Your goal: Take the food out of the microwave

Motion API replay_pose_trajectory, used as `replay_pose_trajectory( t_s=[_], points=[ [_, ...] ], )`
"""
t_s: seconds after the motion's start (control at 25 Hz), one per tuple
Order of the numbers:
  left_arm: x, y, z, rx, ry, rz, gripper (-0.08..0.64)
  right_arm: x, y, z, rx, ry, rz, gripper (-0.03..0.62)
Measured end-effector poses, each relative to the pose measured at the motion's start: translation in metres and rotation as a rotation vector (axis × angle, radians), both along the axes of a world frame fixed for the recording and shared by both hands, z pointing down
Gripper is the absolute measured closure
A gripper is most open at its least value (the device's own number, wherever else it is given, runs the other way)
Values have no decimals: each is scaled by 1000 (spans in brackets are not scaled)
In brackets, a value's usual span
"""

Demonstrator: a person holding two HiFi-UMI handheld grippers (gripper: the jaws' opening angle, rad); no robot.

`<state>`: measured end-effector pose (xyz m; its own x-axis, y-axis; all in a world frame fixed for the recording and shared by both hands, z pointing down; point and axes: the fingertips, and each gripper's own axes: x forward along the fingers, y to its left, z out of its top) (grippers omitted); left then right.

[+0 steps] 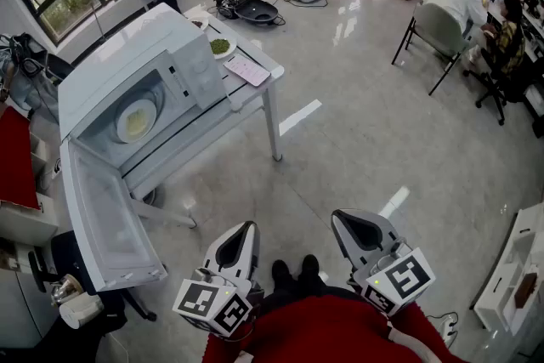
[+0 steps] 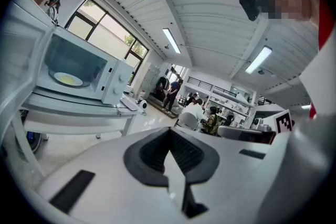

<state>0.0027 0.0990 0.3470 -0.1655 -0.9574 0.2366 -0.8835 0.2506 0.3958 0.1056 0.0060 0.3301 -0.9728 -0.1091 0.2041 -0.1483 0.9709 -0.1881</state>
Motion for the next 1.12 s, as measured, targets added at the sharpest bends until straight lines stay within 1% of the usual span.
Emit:
replay_pose_trajectory(
  t_s=[0.16, 0.44, 0.56, 0.72, 0.92, 1.12],
  points=[
    [-1, 0, 1, 4, 14, -15, 552, 1, 0, 0, -3, 1, -4, 583],
    [0, -5, 0, 5, 6, -15, 552, 4, -3, 1, -5, -4, -10, 583],
    [0, -8, 2, 10, 16, -27, 552, 7, -6, 2, 2, -6, -14, 581],
    [-4, -15, 1, 35, 31, -65, 552, 13, -13, 5, -11, -7, -22, 581],
    [-11, -19, -4, 29, -16, -125, 552, 18, -22, 8, -37, -15, -39, 581],
    [-17, -18, -10, 42, -29, -191, 552, 19, -33, 5, -60, -40, -47, 581]
  ],
)
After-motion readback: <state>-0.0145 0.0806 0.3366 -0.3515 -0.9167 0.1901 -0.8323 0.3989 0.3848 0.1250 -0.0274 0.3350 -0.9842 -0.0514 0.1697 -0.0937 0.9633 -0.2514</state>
